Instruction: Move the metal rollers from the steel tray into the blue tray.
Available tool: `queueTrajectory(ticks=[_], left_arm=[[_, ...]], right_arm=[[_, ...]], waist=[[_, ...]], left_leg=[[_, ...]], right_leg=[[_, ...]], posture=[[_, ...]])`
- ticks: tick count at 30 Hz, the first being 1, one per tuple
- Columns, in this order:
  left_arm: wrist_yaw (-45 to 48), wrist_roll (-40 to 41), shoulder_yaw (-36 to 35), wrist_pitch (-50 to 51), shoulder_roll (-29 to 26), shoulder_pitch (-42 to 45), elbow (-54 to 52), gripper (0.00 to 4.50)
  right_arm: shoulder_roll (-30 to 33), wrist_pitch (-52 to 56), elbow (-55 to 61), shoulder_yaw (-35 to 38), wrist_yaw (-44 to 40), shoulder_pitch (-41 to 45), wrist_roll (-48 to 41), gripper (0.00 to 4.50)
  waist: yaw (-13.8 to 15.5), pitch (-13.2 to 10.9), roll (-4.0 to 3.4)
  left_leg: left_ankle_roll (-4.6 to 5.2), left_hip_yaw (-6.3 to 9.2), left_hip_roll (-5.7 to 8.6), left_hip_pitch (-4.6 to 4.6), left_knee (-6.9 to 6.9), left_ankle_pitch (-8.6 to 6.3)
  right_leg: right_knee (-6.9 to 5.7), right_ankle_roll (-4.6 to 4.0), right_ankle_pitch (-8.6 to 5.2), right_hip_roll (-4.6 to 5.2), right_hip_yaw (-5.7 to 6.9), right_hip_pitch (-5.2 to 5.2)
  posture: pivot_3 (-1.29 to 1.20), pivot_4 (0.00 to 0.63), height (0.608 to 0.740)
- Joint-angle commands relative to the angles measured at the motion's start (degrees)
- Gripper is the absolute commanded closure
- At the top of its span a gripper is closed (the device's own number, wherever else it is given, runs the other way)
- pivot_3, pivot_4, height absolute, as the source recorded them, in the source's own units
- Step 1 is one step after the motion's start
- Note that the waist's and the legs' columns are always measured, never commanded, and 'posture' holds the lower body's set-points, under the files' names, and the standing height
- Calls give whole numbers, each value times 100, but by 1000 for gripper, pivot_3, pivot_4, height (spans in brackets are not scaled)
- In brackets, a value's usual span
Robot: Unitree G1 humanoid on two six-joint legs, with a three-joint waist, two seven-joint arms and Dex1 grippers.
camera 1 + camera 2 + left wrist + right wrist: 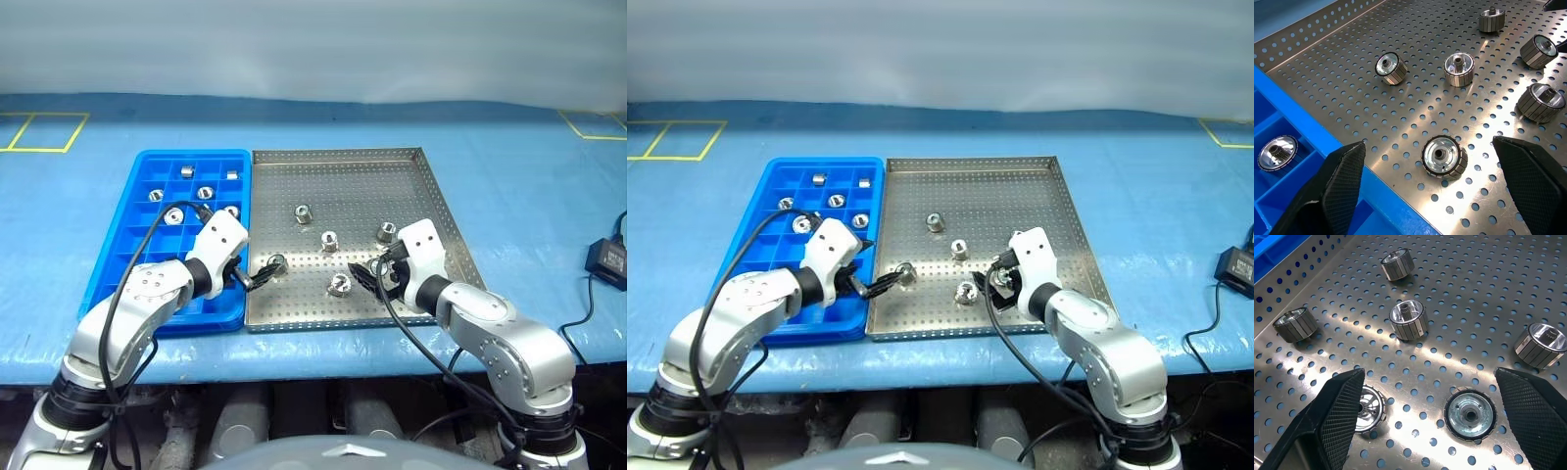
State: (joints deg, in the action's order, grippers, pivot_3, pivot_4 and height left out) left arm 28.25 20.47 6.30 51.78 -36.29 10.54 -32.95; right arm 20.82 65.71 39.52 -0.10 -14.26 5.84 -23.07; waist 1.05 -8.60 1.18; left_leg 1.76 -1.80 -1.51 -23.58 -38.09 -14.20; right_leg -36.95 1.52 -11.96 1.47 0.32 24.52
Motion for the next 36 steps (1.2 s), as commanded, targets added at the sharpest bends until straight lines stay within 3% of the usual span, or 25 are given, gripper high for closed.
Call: queueTrajectory(ticks=[1,10,16,22,33,36], left_arm=[[79,-55,26,-120,-52,60,-105,0],[380,-72,215,44,-178,441,139,0],[1160,-147,947,138,-427,1517,886,0],[1862,-504,1767,-47,-314,2537,2146,0],[2792,-1330,2680,-597,-250,3192,3384,0],[3028,-1535,2829,-766,-218,3285,3546,593]], right_arm=[[45,-62,216,10,38,29,9,16],[19,-93,170,-63,73,76,16,16],[-48,-145,146,-100,121,68,35,16],[-139,-214,170,-135,195,-19,64,16],[-306,-277,256,-215,351,-221,61,16],[-322,-283,258,-241,361,-223,65,0]], waist=[[0,0,0],[10,0,0],[3,-1,1],[-21,0,1],[-43,0,1],[-48,0,0]], left_leg=[[0,0,0,0,0,0],[0,1,0,0,-3,0],[2,-2,2,0,-8,0],[4,-5,4,-2,-7,-1],[5,-8,2,-6,-10,-2],[6,-9,2,-5,-13,-1]], right_leg=[[0,0,0,0,0,0],[-1,1,0,-1,1,-1],[0,6,3,-2,-2,-2],[0,19,10,-6,-5,0],[-1,27,16,-9,-10,6],[-3,22,12,-9,-12,5]], posture=[[54,150,740],[55,150,740],[50,150,740],[28,150,740],[7,150,740],[4,150,740]])
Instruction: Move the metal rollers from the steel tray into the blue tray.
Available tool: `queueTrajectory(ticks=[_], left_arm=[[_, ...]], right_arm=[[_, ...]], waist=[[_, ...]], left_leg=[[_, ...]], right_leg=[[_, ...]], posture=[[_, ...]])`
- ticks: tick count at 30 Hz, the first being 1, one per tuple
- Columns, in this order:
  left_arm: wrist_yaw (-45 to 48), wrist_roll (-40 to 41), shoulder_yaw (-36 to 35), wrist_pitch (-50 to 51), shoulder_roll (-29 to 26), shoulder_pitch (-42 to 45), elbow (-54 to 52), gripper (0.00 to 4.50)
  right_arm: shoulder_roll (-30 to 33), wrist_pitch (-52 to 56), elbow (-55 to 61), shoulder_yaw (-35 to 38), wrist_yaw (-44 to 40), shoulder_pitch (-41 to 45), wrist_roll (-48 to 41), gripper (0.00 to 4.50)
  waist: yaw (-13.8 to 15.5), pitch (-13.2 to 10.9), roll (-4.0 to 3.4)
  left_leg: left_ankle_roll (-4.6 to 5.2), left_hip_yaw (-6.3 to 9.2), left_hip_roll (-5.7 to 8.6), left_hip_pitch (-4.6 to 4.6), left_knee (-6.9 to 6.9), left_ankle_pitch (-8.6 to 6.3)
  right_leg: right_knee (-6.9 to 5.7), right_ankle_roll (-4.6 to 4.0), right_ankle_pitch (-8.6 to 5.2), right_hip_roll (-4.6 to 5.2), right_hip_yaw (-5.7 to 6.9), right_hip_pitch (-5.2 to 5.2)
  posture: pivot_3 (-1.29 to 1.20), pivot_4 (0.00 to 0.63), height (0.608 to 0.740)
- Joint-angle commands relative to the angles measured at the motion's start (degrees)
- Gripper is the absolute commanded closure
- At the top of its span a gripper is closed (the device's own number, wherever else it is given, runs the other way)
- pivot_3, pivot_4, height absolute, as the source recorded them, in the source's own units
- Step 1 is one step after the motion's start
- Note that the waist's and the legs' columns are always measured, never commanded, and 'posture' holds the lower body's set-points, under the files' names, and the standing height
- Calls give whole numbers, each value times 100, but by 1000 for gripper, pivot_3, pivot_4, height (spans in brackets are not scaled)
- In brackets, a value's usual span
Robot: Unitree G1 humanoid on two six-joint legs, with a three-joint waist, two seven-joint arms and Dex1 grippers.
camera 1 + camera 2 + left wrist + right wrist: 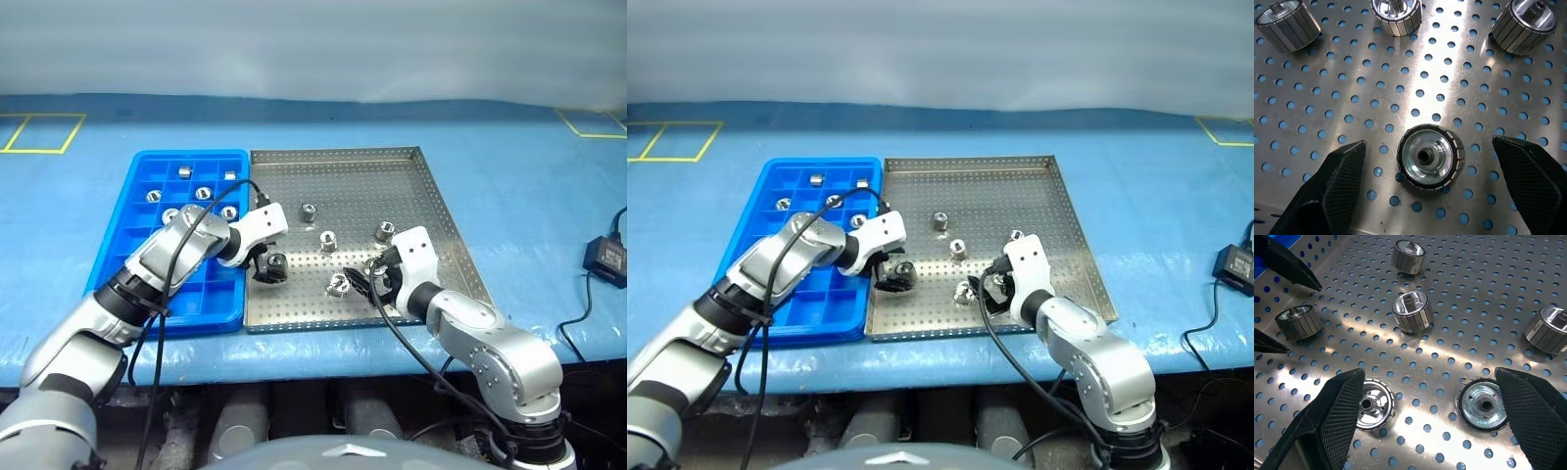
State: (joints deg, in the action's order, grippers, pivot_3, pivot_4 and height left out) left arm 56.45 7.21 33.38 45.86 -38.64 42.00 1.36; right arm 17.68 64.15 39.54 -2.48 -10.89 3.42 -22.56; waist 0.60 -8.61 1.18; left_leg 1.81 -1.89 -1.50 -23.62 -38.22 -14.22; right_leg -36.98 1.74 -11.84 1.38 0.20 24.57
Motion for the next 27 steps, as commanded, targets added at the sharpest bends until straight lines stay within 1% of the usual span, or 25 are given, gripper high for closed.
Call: queueTrajectory(ticks=[1,4,7,11,12,13,16,18,21,23,25,27], left_arm=[[273,-279,164,-219,29,165,165,916],[425,-458,251,-312,49,203,246,1938],[557,-612,310,-400,62,201,267,2835],[447,-631,60,-377,165,128,241,2857],[362,-607,-54,-336,202,102,210,2857],[159,-530,-321,-243,295,45,156,2857],[-610,-373,-1200,67,600,-204,-109,2857],[-1237,-294,-1901,241,828,-485,-409,2857],[-2269,-334,-2906,689,1229,-1026,-1132,2857],[-2915,-440,-3438,737,1512,-1426,-1597,2857],[-3686,-620,-3924,446,1882,-1825,-1985,2857],[-4222,-699,-4284,381,2176,-2068,-2264,2857]], right_arm=[[-9,-131,257,-5,26,19,15,0],[-14,-139,261,-12,39,17,18,0],[-14,-144,266,-5,57,15,24,0],[-15,-138,253,-16,65,51,14,0],[-8,-135,255,-23,62,56,11,0],[-4,-132,255,-32,61,66,8,0],[10,-129,257,-61,55,94,1,0],[11,-133,241,-106,49,149,2,0],[20,-158,187,-227,17,264,14,0],[70,-235,127,-367,-9,354,85,0],[149,-329,32,-566,-22,457,216,0],[187,-390,-34,-697,-61,523,282,0]], waist=[[-5,0,0],[-12,1,0],[-18,3,-1],[-32,3,-3],[-28,4,-3],[-23,4,-3],[-28,3,-3],[-39,1,-3],[-78,2,-4],[-91,2,-4],[-73,2,-4],[-34,1,-3]], left_leg=[[0,-2,0,1,0,0],[1,-3,0,1,-2,0],[1,-3,0,2,-4,0],[2,-4,0,3,-7,1],[3,-3,0,3,-8,1],[5,-3,0,3,-9,2],[11,-2,1,-4,-19,5],[14,2,0,-12,-28,3],[18,1,0,-13,-31,0],[18,0,0,-10,-30,0],[18,2,0,-9,-29,0],[18,2,1,-8,-30,0]], right_leg=[[-1,-2,-1,0,-3,0],[-2,-2,-1,0,-5,-1],[-2,-1,0,0,-5,-2],[-5,0,0,1,-7,-4],[-5,0,0,1,-7,-4],[-5,0,0,2,-7,-4],[-7,5,3,4,-9,-3],[-7,30,18,3,-7,-2],[-7,33,20,4,-8,-1],[-6,34,22,6,-10,-2],[-6,34,22,7,-9,-4],[-7,32,24,9,-8,-6]], posture=[[4,150,740],[0,150,740],[0,150,740],[7,150,740],[11,150,740],[13,150,740],[21,150,740],[28,150,740],[47,150,740],[57,150,740],[71,150,740],[84,150,740]])
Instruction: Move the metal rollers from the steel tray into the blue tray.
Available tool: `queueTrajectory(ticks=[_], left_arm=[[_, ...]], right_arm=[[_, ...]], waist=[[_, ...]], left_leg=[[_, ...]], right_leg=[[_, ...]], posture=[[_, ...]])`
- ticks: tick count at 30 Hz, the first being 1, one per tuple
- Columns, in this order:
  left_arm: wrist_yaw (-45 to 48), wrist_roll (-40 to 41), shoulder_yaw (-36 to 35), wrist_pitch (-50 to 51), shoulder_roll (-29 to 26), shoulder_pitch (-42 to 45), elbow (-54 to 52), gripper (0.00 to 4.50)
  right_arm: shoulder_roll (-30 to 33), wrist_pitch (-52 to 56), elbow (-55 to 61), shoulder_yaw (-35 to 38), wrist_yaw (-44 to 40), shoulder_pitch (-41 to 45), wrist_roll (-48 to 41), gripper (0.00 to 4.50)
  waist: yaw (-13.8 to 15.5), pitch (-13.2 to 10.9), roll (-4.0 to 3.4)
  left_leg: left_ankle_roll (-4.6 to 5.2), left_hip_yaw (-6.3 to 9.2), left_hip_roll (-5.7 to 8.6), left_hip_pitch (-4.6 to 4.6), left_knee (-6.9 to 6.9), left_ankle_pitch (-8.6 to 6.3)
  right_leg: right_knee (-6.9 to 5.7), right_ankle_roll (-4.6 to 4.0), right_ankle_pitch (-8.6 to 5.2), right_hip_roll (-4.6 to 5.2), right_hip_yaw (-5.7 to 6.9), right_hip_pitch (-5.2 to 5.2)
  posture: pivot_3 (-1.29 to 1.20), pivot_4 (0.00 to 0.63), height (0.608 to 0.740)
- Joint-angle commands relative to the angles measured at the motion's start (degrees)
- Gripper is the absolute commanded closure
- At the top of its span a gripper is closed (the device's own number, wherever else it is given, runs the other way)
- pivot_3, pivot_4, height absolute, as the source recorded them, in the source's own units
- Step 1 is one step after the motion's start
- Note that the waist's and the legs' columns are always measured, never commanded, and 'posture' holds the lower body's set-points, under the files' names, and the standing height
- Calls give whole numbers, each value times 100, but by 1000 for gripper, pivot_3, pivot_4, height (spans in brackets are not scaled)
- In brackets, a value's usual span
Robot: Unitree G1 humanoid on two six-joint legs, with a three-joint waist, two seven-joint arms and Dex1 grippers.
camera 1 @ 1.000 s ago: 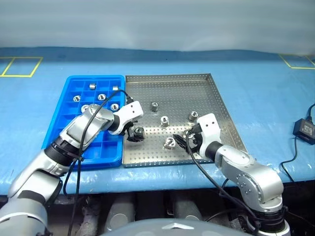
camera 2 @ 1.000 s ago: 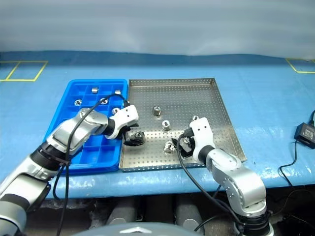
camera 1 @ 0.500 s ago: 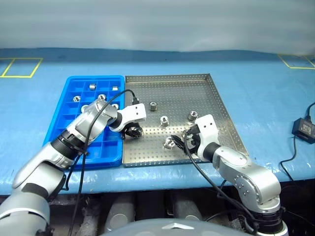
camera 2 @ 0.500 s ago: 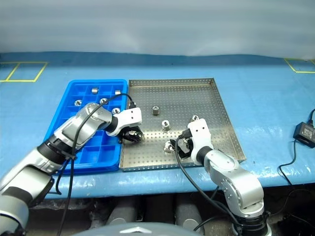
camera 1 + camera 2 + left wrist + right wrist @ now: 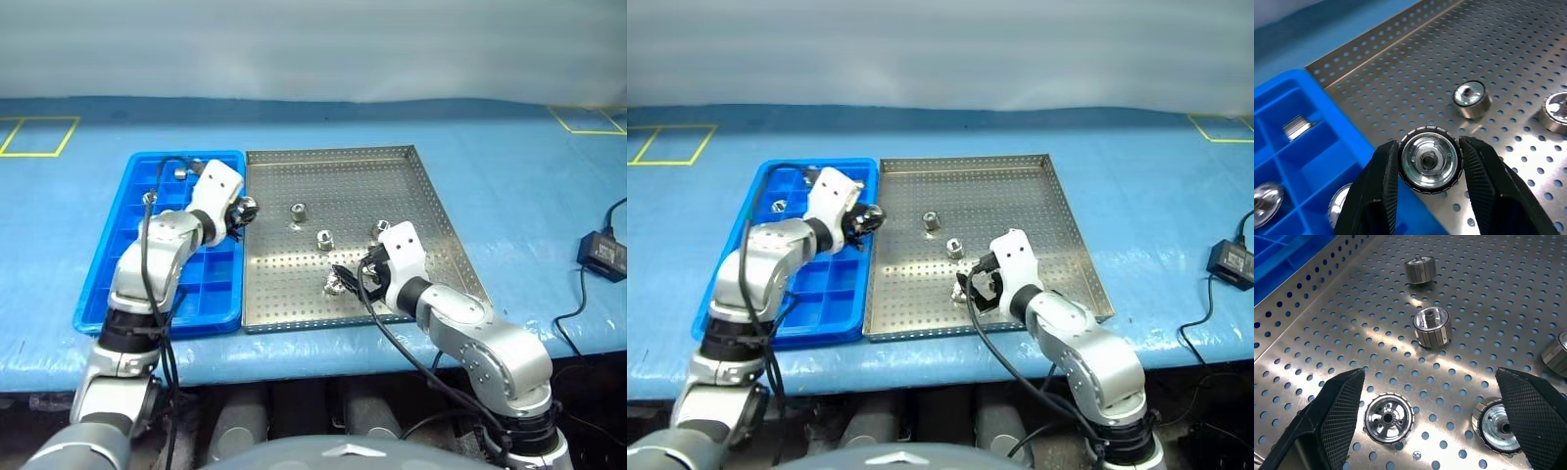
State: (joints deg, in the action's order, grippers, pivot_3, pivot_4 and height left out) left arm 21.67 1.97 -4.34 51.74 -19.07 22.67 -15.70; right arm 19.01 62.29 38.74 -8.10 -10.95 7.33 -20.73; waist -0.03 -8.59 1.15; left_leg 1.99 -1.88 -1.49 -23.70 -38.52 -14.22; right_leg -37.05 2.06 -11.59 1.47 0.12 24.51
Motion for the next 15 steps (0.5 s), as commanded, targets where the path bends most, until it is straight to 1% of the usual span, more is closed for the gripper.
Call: queueTrajectory(ticks=[1,3,7,11,15], left_arm=[[-1035,-235,-710,-256,372,-246,-696,2857],[-1534,-482,-894,-390,490,-483,-916,2857],[-2035,-523,-1300,-508,674,-753,-971,2857],[-2286,-457,-1613,-561,694,-823,-669,2857],[-2342,-362,-1729,-485,683,-797,-415,2857]], right_arm=[[73,-238,10,-211,-100,177,116,0],[96,-292,-50,-322,-186,254,137,0],[67,-366,-185,-413,-291,365,160,0],[46,-403,-257,-501,-359,421,180,0],[22,-423,-268,-520,-381,431,213,0]], waist=[[61,-1,1],[106,0,2],[187,1,3],[257,2,6],[266,2,7]], left_leg=[[0,0,2,-1,-2,0],[0,2,2,-1,-7,0],[0,1,3,2,-10,0],[0,3,4,1,-13,0],[0,2,4,2,-14,0]], right_leg=[[-1,-7,6,2,1,0],[-2,-9,9,1,2,-2],[-1,-8,10,2,2,-7],[0,-14,8,2,5,-9],[0,-15,8,2,5,-10]], posture=[[95,150,740],[107,150,740],[126,150,740],[148,150,740],[135,150,740]])
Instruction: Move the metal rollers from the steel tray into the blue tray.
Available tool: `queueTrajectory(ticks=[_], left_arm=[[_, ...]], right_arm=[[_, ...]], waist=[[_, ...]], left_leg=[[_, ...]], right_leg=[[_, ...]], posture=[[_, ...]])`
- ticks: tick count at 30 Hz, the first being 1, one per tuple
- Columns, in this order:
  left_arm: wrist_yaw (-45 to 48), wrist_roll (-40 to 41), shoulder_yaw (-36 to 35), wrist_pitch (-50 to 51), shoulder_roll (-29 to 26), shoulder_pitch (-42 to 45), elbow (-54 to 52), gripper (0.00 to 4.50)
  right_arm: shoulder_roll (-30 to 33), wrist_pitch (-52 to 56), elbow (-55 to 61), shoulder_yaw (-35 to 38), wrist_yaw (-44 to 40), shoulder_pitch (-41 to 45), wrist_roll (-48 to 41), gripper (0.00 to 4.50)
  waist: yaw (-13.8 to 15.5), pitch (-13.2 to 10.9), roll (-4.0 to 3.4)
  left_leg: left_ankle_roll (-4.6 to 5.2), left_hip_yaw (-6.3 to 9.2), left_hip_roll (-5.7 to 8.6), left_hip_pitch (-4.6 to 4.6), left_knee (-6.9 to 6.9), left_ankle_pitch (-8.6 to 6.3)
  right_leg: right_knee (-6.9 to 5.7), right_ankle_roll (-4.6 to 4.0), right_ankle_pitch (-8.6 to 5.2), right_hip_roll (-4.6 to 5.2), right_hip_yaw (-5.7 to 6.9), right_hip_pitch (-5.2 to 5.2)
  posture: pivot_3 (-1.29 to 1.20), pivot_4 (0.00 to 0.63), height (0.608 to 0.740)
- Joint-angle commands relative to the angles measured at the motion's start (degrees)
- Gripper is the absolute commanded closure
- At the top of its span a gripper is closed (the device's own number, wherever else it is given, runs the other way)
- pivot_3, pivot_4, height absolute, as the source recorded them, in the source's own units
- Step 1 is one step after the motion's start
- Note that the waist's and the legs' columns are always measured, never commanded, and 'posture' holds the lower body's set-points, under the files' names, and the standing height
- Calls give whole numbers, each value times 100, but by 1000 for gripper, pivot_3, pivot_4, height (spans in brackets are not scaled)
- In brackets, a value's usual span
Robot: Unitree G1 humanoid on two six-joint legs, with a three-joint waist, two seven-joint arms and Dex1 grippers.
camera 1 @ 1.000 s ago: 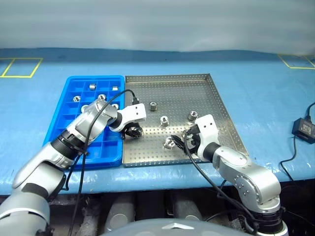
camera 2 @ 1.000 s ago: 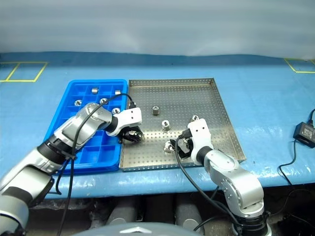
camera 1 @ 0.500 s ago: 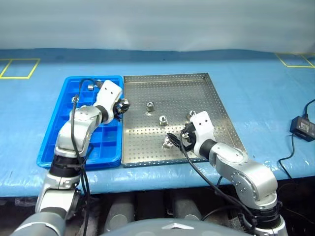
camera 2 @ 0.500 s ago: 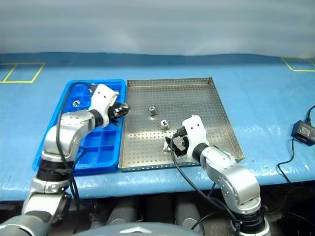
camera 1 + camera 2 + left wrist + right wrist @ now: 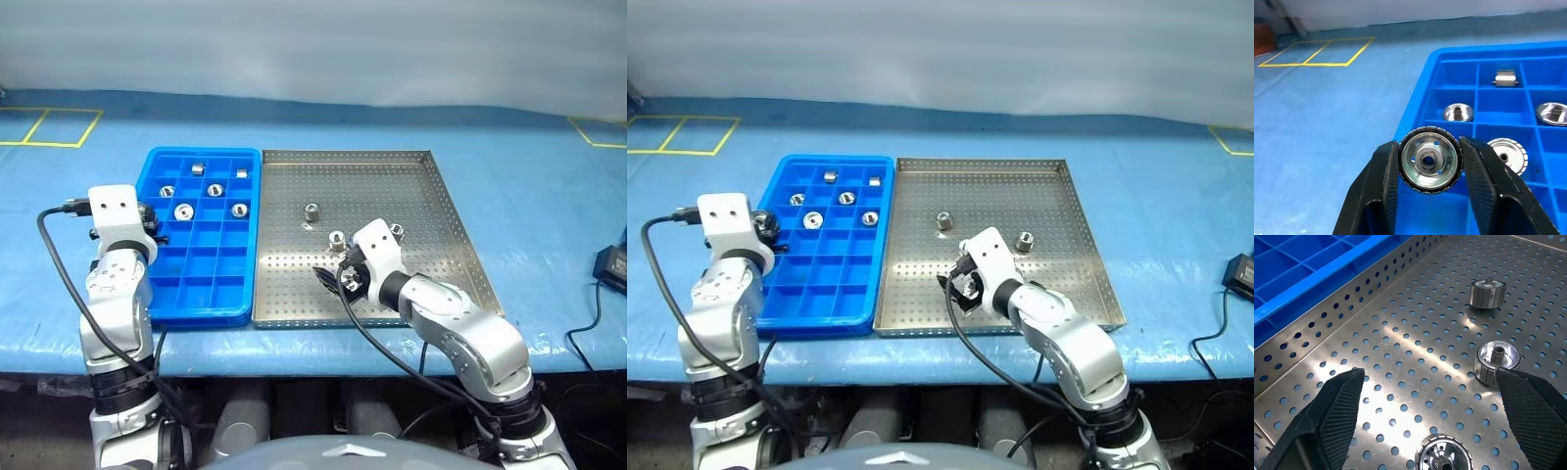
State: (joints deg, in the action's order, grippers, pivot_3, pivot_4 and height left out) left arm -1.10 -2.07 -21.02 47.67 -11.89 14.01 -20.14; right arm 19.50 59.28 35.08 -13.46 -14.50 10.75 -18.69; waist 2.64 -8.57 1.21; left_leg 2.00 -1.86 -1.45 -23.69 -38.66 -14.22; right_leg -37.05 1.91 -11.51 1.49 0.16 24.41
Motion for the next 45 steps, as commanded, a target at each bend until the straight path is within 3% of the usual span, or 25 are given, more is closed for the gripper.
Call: queueTrajectory(ticks=[1,4,5,12,16,21,25,30,38,45], left_arm=[[-93,81,-107,-13,-3,83,68,2857],[-84,114,-59,203,-3,59,253,2857],[-75,136,-46,252,-1,61,296,2295],[-19,191,101,181,-52,180,147,53],[514,599,379,-82,-148,514,-162,53],[2140,1540,1526,152,-505,813,-402,53],[2651,1895,2327,303,-394,1120,-220,53],[2617,1606,3057,-115,-104,1527,743,53],[2535,1063,3541,-1164,436,2030,2565,53],[2919,844,3842,-1621,669,2250,3450,53]], right_arm=[[-39,-121,110,28,-25,77,18,0],[-63,-90,184,89,16,-2,38,0],[-64,-81,202,102,23,-24,41,0],[-81,-28,319,194,110,-153,52,0],[-59,14,396,320,160,-235,52,0],[11,57,472,508,200,-392,60,0],[39,84,558,585,284,-498,93,0],[-15,113,688,684,435,-669,139,0],[-88,134,883,790,611,-982,197,0],[-158,162,997,839,698,-1096,222,0]], waist=[[-4,0,1],[-21,0,2],[-26,0,1],[-75,1,1],[-55,0,3],[-52,1,3],[-111,0,2],[-194,2,-1],[-256,2,-1],[-351,2,-2]], left_leg=[[0,0,0,-1,0,0],[0,0,0,-1,0,0],[0,0,-1,-2,0,0],[-1,-3,-3,3,0,0],[-3,-1,-4,0,-1,2],[3,-7,1,-4,-4,-1],[10,-13,3,-4,-5,-5],[10,-15,-3,1,-5,-4],[13,-21,1,-4,-7,-5],[18,-27,1,-7,-10,-8]], right_leg=[[0,0,0,0,0,0],[1,-10,7,0,0,1],[1,-10,7,-1,1,1],[0,-14,2,-2,-2,0],[0,-17,3,-2,1,2],[9,-30,9,3,-3,0],[12,-30,9,4,-10,2],[7,-5,-6,-9,-14,2],[12,1,-4,-8,-22,5],[13,2,-3,-6,-27,9]], posture=[[135,150,740],[114,150,740],[107,150,740],[83,150,740],[77,150,740],[65,150,740],[38,150,740],[1,150,740],[-60,150,740],[-88,150,740]])
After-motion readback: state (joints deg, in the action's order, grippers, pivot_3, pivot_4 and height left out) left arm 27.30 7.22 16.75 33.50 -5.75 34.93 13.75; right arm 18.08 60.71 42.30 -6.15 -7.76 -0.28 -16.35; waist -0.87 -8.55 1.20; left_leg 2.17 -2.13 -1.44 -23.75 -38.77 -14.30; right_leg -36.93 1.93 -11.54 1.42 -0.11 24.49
